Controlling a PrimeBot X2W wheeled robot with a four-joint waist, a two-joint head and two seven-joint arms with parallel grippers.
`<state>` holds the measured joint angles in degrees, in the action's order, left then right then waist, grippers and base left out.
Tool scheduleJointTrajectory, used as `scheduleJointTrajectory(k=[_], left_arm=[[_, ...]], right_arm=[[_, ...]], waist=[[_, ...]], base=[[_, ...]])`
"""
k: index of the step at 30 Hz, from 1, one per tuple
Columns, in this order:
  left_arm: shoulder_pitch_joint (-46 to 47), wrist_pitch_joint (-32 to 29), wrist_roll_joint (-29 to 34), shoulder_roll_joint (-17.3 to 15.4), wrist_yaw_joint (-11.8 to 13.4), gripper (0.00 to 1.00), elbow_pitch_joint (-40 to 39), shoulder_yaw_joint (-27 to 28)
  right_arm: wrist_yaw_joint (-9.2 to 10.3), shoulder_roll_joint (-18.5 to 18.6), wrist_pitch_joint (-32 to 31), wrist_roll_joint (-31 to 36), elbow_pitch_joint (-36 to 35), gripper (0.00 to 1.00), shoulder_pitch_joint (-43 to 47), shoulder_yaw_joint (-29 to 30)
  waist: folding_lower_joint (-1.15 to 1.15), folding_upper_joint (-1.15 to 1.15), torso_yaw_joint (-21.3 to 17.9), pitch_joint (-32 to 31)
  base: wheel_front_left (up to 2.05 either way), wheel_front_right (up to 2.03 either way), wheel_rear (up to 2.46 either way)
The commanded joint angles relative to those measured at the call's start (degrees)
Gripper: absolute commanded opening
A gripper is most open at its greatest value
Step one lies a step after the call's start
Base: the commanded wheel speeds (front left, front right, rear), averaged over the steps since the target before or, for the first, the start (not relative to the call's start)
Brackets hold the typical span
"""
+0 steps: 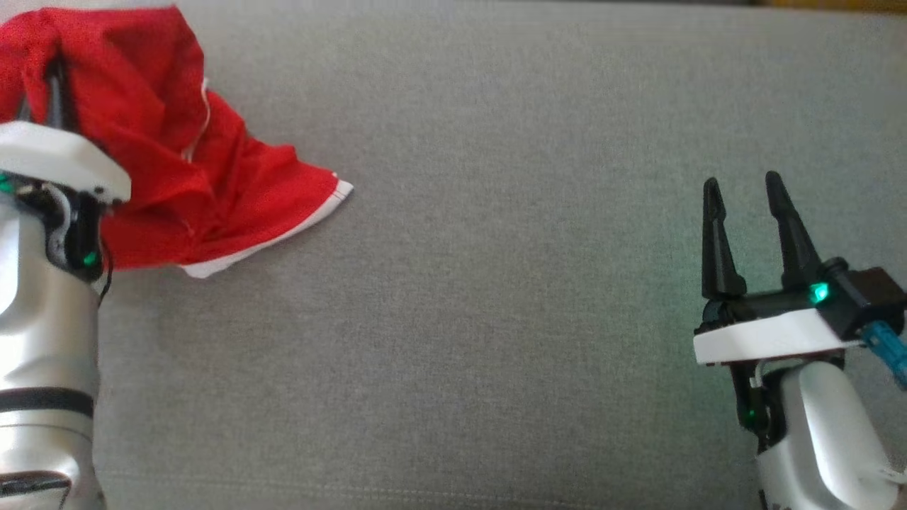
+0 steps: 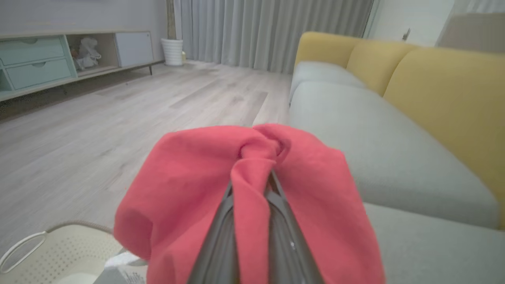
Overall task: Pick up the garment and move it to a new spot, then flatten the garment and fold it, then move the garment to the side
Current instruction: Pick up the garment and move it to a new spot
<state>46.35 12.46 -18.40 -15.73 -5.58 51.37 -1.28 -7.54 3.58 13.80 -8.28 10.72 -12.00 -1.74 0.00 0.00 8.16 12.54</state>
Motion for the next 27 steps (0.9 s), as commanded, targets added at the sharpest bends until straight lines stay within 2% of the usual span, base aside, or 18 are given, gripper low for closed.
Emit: scheduleJointTrajectory(k=[1,8,12,14,21,27], left_arm=[[2.33,0.92,-0.49,-2.48,-0.12,0.0,-3.26,1.71],[-0.89,1.84,-1.97,0.15,-0.51,0.0,-15.31,1.4],[-3.13,-1.4,-3.31,3.48,0.06,0.0,-24.93,-0.12],[-3.49,-2.37,-3.59,4.24,0.36,0.0,-26.79,-0.47],[-5.96,-9.85,-3.8,8.63,3.72,0.0,-35.61,-4.02],[-6.72,-10.98,-3.39,11.78,5.53,0.0,-37.08,-9.87]], right_arm=[[0.05,-0.47,0.76,-0.38,-1.28,1.0,0.42,-1.57],[0.05,-0.65,1.06,-1.28,0.33,1.0,1.38,-2.2],[0.05,-0.68,1.15,-2.56,0.71,1.0,1.28,-2.64],[0.05,-0.68,1.16,-2.76,0.6,1.0,1.18,-2.63],[0.05,-0.69,1.18,-3.18,-1.3,1.0,0.16,-2.01],[0.05,-0.69,1.19,-2.47,-3.64,1.0,-1.47,1.34]], waist=[[0.0,0.0,0.87,-2.26],[0.0,0.0,0.69,-6.3],[0.0,0.0,-0.93,-7.92],[0.0,0.0,-1.42,-8.09],[0.0,0.0,-6.42,-7.81],[0.0,0.0,-11.73,-5.44]], base=[[0.0,0.0,0.0],[0.0,0.0,0.0],[0.0,0.0,0.0],[0.0,0.0,0.0],[0.0,0.0,0.0],[0.0,0.0,0.0]])
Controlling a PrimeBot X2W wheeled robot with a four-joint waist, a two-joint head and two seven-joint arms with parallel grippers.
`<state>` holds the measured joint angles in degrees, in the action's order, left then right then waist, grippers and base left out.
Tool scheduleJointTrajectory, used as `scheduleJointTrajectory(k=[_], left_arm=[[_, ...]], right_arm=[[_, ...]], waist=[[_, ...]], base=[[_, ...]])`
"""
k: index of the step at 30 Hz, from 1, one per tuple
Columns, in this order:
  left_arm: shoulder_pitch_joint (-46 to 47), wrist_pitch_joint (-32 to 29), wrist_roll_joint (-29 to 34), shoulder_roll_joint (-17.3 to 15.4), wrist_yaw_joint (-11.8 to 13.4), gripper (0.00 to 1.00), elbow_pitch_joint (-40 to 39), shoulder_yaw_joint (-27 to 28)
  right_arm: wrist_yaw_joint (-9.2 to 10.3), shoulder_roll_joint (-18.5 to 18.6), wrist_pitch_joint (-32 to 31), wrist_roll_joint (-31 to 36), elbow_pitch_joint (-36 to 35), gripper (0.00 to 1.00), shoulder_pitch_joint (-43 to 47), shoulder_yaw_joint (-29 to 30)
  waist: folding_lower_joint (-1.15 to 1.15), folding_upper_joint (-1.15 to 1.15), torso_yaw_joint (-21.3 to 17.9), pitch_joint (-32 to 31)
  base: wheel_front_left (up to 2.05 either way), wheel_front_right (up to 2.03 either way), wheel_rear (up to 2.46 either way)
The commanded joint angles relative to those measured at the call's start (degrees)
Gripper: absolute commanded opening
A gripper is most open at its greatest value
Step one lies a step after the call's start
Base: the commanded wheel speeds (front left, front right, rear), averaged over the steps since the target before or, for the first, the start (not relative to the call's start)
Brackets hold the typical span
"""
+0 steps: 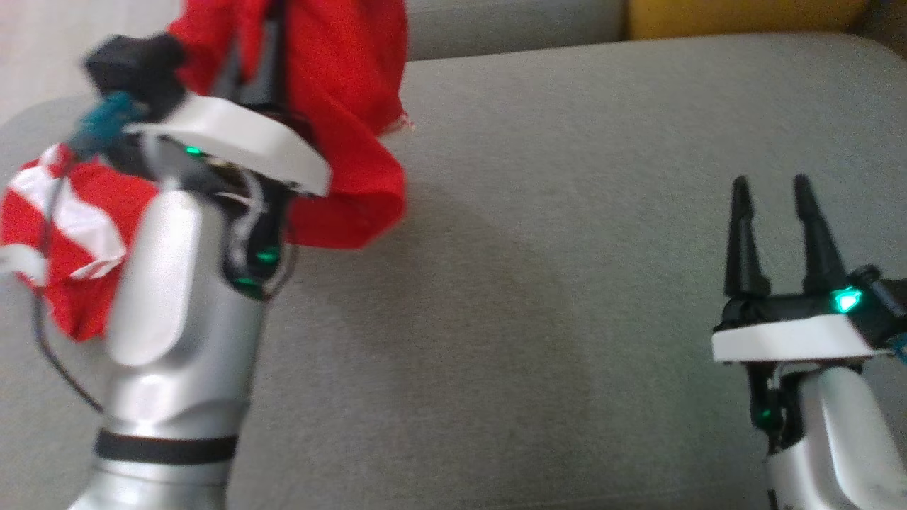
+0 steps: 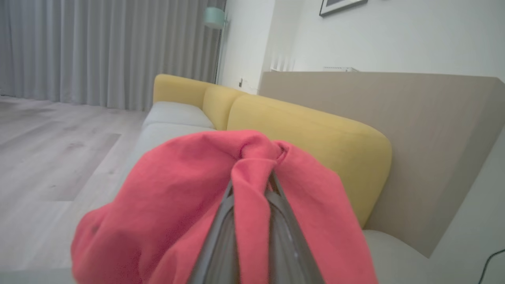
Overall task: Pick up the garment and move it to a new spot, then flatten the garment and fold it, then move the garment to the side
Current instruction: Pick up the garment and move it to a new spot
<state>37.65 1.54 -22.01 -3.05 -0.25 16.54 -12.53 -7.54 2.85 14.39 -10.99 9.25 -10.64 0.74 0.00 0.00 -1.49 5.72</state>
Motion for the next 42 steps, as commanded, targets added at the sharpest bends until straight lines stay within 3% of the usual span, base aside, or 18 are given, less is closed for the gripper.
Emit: scheduleJointTrajectory(k=[1,4,12,13,14,18,22,25,32,38,42], left_arm=[[1.86,0.14,-0.22,-0.5,0.56,0.0,-1.75,0.11],[1.72,1.74,-1.71,0.05,2.65,0.0,0.8,-3.71],[4.55,9.61,-18.59,0.15,10.71,0.0,8.56,-20.76],[5.29,9.99,-20.14,0.16,11.35,0.62,9.59,-23.32],[5.98,10.3,-22.04,0.16,11.68,1.0,10.3,-25.7],[9.21,12.32,-27.73,0.16,13.45,1.0,12.03,-31.3],[11.86,13.31,-29.45,0.16,14.0,1.0,14.14,-30.83],[12.55,13.41,-26.59,-0.09,13.28,1.0,14.12,-26.19],[6.82,13.44,-16.35,-5.75,10.36,1.0,9.52,-17.3],[-6.41,13.45,-10.42,-10.08,6.07,1.0,4.19,-11.7],[-16.59,13.45,-8.6,-10.07,4.91,1.0,0.01,-6.82]], right_arm=[[0.05,0.03,0.6,0.24,-2.52,1.0,-3.11,-0.51],[0.05,0.03,0.61,0.12,-3.35,1.0,-3.98,0.65],[0.05,0.03,0.61,-0.78,-4.54,1.0,-5.77,1.01],[0.05,0.03,0.61,-0.88,-4.68,1.0,-5.81,0.92],[0.05,0.03,0.61,-0.98,-4.82,1.0,-5.77,0.99],[0.05,0.03,0.61,-1.4,-5.16,1.0,-5.61,1.68],[0.05,0.03,0.61,-1.17,-5.31,1.0,-5.32,2.93],[0.05,0.03,0.61,-0.61,-5.36,1.0,-4.96,3.63],[0.05,0.03,0.61,0.84,-4.97,1.0,-3.41,4.05],[0.05,0.03,0.61,1.96,-3.43,1.0,-0.82,3.65],[0.05,0.03,0.61,1.96,-1.94,1.0,0.69,2.41]], waist=[[0.0,0.0,-2.95,1.68],[0.0,0.0,-5.91,2.5],[0.0,0.0,-12.05,4.97],[0.0,0.0,-12.46,5.2],[0.0,0.0,-12.75,5.43],[0.0,0.0,-12.9,6.16],[0.0,0.0,-10.9,6.24],[0.0,0.0,-8.46,5.62],[0.0,0.0,-2.28,3.02],[0.0,0.0,3.26,0.04],[0.0,0.0,5.28,-1.23]], base=[[0.0,0.0,0.0],[0.0,0.0,0.0],[0.0,0.0,0.0],[0.0,0.0,0.0],[0.0,0.0,0.0],[0.0,0.0,0.0],[0.0,0.0,0.0],[0.0,0.0,0.0],[0.0,0.0,0.0],[0.0,0.0,0.0],[0.0,0.0,0.0]])
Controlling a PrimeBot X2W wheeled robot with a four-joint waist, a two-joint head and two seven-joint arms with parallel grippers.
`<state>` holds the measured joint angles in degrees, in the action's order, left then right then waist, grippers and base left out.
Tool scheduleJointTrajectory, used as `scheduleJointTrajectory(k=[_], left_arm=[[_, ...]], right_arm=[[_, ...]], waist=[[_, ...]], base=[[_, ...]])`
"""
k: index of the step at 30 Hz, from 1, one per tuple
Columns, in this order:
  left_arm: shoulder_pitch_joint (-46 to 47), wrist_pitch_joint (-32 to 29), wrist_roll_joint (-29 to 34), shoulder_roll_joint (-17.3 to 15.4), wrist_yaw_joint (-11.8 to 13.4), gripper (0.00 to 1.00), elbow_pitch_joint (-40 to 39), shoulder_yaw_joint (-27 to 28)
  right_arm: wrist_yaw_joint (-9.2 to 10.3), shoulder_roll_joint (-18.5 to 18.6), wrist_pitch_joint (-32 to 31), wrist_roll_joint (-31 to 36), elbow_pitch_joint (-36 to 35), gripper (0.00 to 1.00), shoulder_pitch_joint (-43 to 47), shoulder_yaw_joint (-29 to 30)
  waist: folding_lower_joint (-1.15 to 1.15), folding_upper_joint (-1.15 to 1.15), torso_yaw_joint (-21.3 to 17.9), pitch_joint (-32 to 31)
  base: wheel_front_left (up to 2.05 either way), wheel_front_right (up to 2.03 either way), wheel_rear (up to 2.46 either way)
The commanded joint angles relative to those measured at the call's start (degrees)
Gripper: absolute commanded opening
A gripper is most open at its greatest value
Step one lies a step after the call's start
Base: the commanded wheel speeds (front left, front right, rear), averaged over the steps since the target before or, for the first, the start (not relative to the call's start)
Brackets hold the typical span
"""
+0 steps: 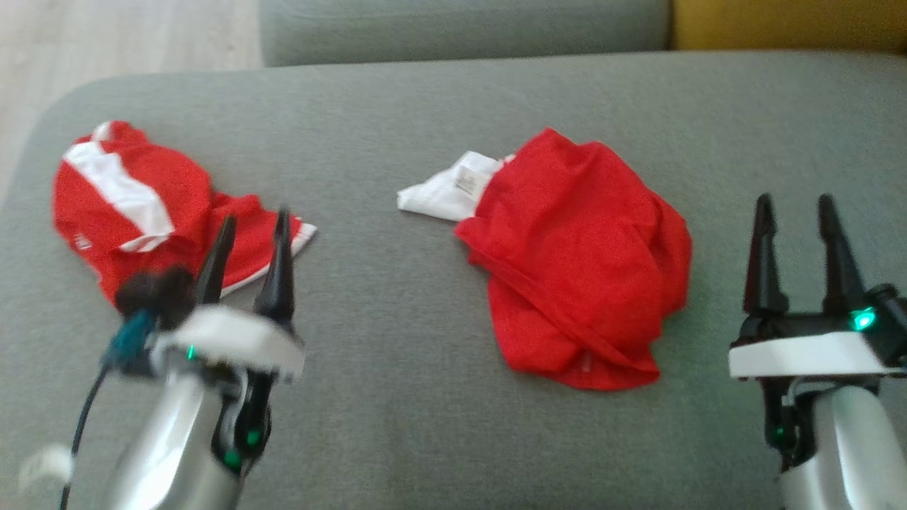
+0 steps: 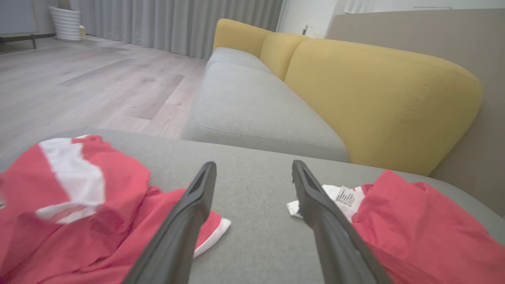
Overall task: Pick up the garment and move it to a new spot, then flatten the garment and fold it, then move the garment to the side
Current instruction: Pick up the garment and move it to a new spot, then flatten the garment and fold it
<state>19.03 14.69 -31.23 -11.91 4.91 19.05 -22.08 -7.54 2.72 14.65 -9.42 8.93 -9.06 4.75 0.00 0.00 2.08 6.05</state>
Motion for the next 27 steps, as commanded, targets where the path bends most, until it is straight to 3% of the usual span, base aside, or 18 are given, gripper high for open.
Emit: scheduleJointTrajectory(k=[1,9,16,20,27], left_arm=[[-0.18,0.3,1.28,-0.83,-0.43,1.0,-3.55,3.88],[-6.85,0.3,5.92,5.18,-3.29,1.0,-7.72,11.28],[-6.57,0.3,8.19,8.3,-6.59,1.0,-6.61,12.1],[-6.72,0.3,8.22,8.87,-7.54,1.0,-5.34,12.12],[-6.77,0.3,6.58,9.01,-7.27,1.0,-4.35,9.94]], right_arm=[[0.05,0.16,0.35,0.37,-1.28,1.0,-0.54,-1.94],[0.05,0.16,0.18,1.57,-0.53,1.0,0.14,-3.36],[0.05,0.91,-4.63,3.7,0.66,1.0,-4.52,-14.69],[0.05,2.85,-9.03,3.65,5.35,1.0,-7.82,-21.39],[0.05,5.46,-16.26,4.11,16.78,1.0,-13.15,-26.71]], waist=[[0.0,0.0,2.06,-1.76],[0.0,0.0,4.98,-1.53],[0.0,0.0,8.24,0.32],[0.0,0.0,10.84,1.31],[0.0,0.0,15.61,3.01]], base=[[0.0,0.0,0.0],[0.0,0.0,0.0],[0.0,0.0,0.0],[0.0,0.0,0.0],[0.0,0.0,0.0]])
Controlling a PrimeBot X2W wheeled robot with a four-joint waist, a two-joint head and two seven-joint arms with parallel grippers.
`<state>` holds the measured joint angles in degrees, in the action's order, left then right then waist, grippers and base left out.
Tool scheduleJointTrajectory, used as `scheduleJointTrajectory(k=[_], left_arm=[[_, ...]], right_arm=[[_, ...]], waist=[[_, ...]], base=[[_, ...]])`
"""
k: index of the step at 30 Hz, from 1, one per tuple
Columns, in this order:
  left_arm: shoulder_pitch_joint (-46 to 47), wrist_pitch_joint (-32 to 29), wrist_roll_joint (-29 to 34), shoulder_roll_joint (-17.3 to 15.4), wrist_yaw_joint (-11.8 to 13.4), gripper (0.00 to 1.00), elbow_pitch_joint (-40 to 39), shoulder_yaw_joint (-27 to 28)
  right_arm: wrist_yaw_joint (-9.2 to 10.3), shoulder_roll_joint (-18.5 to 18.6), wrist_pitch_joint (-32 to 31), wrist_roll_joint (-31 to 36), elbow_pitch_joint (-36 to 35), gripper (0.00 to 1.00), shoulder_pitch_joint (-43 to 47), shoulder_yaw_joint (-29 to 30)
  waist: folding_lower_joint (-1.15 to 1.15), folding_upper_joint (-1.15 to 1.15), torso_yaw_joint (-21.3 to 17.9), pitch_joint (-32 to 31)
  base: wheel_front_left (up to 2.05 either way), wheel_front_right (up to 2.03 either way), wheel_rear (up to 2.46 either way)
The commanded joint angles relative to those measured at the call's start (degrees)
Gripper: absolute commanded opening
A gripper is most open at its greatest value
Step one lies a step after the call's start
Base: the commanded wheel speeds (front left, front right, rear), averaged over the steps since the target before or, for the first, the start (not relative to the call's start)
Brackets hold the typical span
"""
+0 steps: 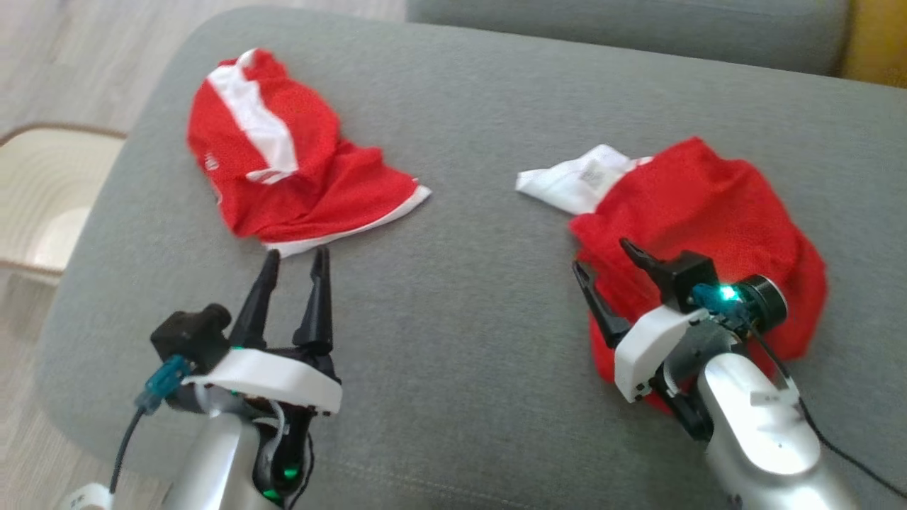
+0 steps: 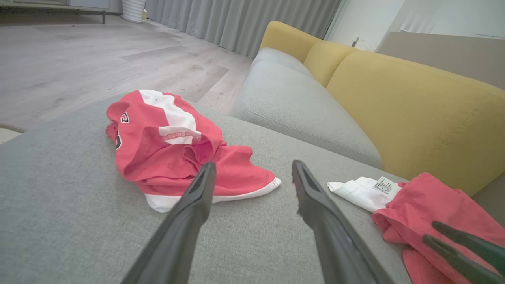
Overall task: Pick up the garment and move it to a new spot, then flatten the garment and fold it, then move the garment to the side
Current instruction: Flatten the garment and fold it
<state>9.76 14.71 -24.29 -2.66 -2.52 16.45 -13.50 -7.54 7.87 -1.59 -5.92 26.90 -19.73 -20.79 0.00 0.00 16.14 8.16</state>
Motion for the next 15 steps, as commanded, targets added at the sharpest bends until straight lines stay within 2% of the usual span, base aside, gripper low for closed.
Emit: scheduleJointTrajectory(k=[1,12,13,14,15], left_arm=[[2.49,0.29,-0.81,-0.23,0.38,1.0,-1.79,1.03],[2.52,0.29,-2.94,-0.22,1.93,1.0,-2.68,-1.01],[2.56,0.29,-3.01,-0.22,2.0,1.0,-2.72,-1.09],[2.63,0.29,-3.08,-0.22,2.06,1.0,-2.74,-1.13],[2.73,0.29,-3.13,-0.22,2.12,1.0,-2.74,-1.15]], right_arm=[[0.05,0.64,-0.21,1.03,0.15,1.0,-3.08,-1.46],[0.05,2.01,0.4,5.79,11.47,1.0,-7.56,-0.66],[0.05,2.02,0.42,6.31,12.29,0.4,-7.9,-0.68],[0.05,2.01,0.82,6.81,12.83,0.0,-8.25,-0.85],[0.05,1.71,1.44,6.76,13.13,0.0,-8.56,-0.86]], waist=[[0.0,0.0,2.12,1.11],[0.0,0.0,5.33,3.2],[0.0,0.0,5.41,3.32],[0.0,0.0,5.47,3.43],[0.0,0.0,5.48,3.48]], base=[[0.0,0.0,0.0],[0.0,0.0,0.0],[0.0,0.0,0.0],[0.0,0.0,0.0],[0.0,0.0,0.0]])
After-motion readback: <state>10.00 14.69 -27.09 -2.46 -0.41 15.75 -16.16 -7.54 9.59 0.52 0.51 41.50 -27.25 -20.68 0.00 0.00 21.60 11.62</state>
